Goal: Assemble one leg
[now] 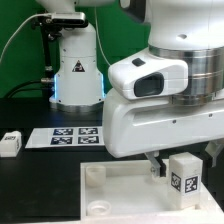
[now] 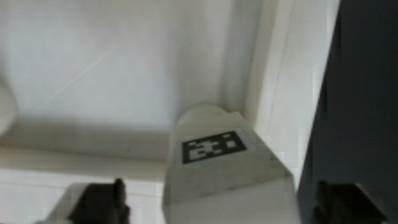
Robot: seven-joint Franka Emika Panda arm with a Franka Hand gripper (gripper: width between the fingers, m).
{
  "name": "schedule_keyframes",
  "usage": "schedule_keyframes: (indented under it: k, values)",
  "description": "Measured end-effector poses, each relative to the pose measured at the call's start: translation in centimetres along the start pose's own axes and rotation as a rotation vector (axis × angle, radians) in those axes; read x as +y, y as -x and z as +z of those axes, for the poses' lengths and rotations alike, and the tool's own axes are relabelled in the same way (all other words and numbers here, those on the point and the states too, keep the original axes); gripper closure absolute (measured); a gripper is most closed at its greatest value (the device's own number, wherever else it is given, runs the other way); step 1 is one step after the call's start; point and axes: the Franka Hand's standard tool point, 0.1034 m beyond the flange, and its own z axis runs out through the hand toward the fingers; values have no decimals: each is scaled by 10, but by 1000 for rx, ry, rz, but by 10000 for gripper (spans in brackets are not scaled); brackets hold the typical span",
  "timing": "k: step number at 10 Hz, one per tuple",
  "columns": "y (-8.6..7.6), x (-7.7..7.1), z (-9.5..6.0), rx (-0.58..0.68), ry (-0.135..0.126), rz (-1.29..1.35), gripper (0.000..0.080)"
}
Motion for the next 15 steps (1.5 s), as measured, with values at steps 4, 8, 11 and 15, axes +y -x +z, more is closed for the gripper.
schedule_keyframes:
  k: [4, 8, 11, 15]
  values:
    - [0, 0, 0, 0, -3, 86, 509]
    - [-2, -3, 1, 12, -24, 714, 509]
    - [-3, -5, 1, 8, -36, 1093, 509]
    - [-7, -6, 0, -7, -50, 1498, 508]
